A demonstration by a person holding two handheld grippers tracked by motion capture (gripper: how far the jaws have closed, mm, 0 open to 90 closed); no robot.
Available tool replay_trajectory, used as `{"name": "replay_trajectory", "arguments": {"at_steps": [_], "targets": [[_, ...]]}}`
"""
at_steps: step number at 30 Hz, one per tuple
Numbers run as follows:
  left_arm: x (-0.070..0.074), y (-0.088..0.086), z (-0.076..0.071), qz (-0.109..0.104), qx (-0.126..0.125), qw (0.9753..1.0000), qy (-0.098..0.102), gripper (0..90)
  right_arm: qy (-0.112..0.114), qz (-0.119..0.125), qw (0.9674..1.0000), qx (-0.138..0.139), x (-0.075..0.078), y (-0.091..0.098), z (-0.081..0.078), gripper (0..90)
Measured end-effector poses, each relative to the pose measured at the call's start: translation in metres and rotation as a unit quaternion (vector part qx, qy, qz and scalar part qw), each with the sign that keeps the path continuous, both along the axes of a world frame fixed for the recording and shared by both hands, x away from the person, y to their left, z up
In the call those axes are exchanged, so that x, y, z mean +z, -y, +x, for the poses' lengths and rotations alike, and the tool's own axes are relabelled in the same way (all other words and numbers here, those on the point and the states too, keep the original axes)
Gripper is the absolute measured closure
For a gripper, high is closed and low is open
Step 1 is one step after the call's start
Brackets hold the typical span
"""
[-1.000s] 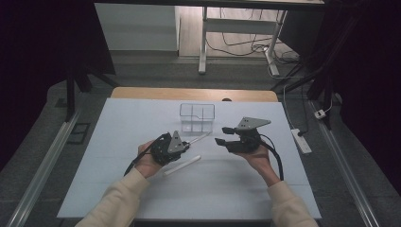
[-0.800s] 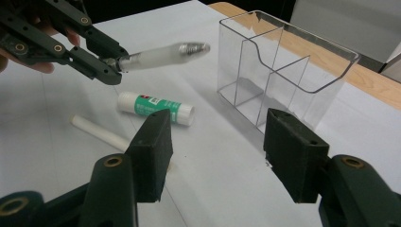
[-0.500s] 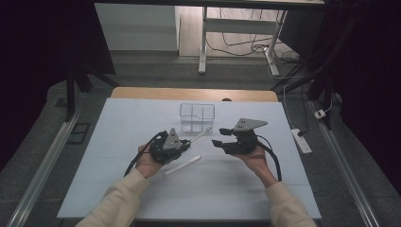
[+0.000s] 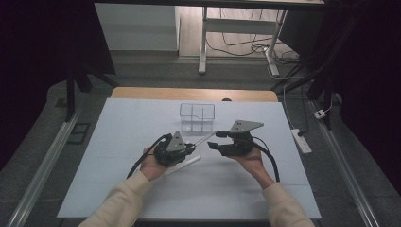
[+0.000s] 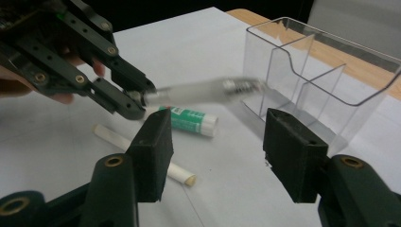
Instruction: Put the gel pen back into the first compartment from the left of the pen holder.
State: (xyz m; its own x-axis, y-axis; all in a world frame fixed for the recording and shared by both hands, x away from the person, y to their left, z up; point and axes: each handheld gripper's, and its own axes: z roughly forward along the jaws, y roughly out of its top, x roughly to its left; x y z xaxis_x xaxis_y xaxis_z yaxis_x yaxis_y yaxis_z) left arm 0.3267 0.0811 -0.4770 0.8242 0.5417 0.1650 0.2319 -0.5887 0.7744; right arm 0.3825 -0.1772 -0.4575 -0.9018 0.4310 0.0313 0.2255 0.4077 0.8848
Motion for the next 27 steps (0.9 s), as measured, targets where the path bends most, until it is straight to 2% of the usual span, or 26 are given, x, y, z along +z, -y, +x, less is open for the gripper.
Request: {"name": "replay_trajectory", "arguments": {"at_steps": [6, 12, 21, 27], "targets": [[-0.0025, 0.0042, -0.0007, 0.000, -0.005, 1.0000, -0.003, 79.3, -0.002, 0.004, 1.0000, 0.008, 0.0011, -0.0037, -0.0024, 51.6], [-0.0057, 0.0087, -0.0007, 0.006, -0.004, 0.9999, -0.008, 79.3, -0.018, 0.029, 0.9994, 0.011, 0.0021, -0.0031, -0.0026, 59.7], [-0.0080, 0.0110, 0.0011, 0.010, -0.009, 0.9997, -0.022, 79.2, -0.020, 0.049, 0.9982, 0.030, 0.0041, -0.0064, -0.0058, 66.8], [-0.0078, 0.0109, 0.0013, 0.010, -0.005, 0.9998, -0.017, 78.4, -0.020, 0.061, 0.9971, 0.040, 0.0064, -0.0073, -0.0075, 71.7]]}}
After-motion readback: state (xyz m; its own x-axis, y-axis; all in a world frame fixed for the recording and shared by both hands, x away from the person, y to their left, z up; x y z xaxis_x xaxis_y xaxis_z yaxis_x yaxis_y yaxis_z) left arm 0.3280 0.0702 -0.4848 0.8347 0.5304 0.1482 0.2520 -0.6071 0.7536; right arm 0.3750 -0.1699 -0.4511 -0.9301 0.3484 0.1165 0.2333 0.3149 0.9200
